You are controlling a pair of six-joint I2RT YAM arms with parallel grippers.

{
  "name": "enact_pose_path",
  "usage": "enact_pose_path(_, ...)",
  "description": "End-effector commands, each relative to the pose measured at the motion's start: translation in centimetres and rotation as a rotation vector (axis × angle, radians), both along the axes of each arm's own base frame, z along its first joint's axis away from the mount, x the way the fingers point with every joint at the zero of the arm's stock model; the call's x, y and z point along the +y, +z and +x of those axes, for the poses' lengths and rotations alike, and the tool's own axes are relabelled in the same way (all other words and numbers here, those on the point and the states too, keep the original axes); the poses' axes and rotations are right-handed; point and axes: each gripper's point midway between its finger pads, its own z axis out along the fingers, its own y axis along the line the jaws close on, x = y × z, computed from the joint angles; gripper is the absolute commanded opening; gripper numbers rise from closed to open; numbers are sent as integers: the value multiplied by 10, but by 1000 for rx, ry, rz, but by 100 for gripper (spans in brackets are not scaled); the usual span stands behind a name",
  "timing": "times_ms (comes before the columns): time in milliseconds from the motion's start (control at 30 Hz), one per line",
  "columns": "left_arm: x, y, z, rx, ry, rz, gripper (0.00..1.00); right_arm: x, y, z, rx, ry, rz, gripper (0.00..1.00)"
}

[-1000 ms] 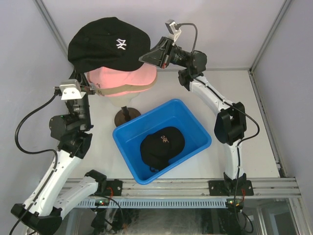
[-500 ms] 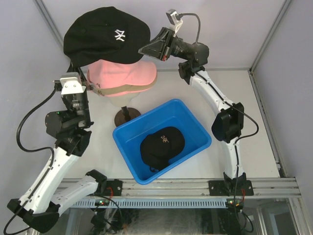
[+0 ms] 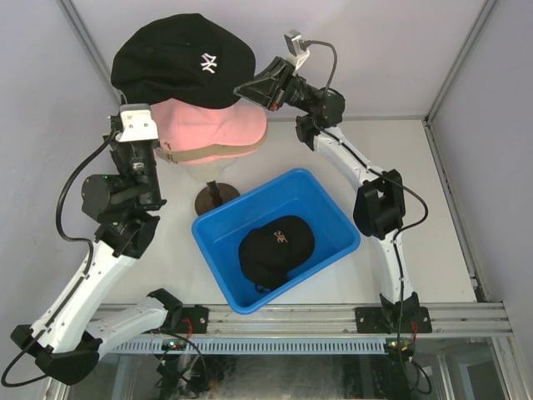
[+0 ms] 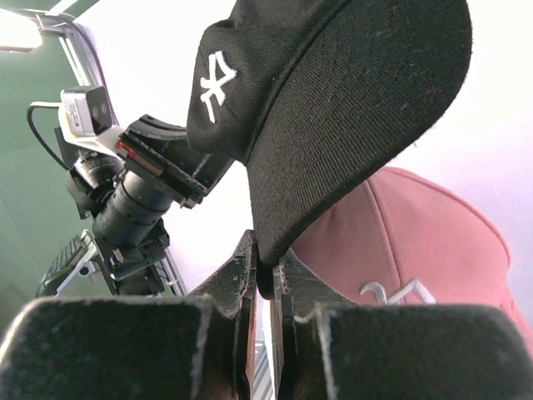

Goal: Stack the hats
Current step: Stack the hat on the hat.

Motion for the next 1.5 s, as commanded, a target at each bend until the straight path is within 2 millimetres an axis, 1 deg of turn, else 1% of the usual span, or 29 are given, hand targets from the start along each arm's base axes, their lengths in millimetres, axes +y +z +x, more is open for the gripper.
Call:
enact_pose_path(0,33,37,-32,-58,75,-91,0,-19,10,9,25,-76,53,0)
enact_pose_path(167,36,33,-35,-2,72,-105,0,-24,6,0,54,-77,34,0)
enact_pose_path(333,37,28,-36,19,81,-100,0,-26,12,-12,60,-66,17,0)
enact_pose_path(467,37,30,-38,29,78,-99,0,-29,14,-17,73,-59,-10,0)
enact_pose_path(767,34,29,-41,38,56,-92,0,-26,-2,-14,212,-45,-120,0)
enact_pose_path(833,35,29,-42,36,56,-94,0,-26,0,-16,213,-43,-120,0)
enact_pose_path(967,35,29,-43,40,56,-87,0,-28,12,-23,182,-37,-112,0)
enact_pose_path(1100,38,31,-46,48,61,-87,0,-31,15,-26,191,-39,-120,0)
enact_pose_path(1200,39,30,-46,59,73,-70,0,-30,14,-29,199,-31,-130,0)
enact_pose_path(1300,39,29,-42,77,96,-50,0,-27,6,-27,236,-25,-153,0)
enact_pose_path(1467,40,31,-38,80,139,-17,0,-24,3,-25,213,-19,-147,0)
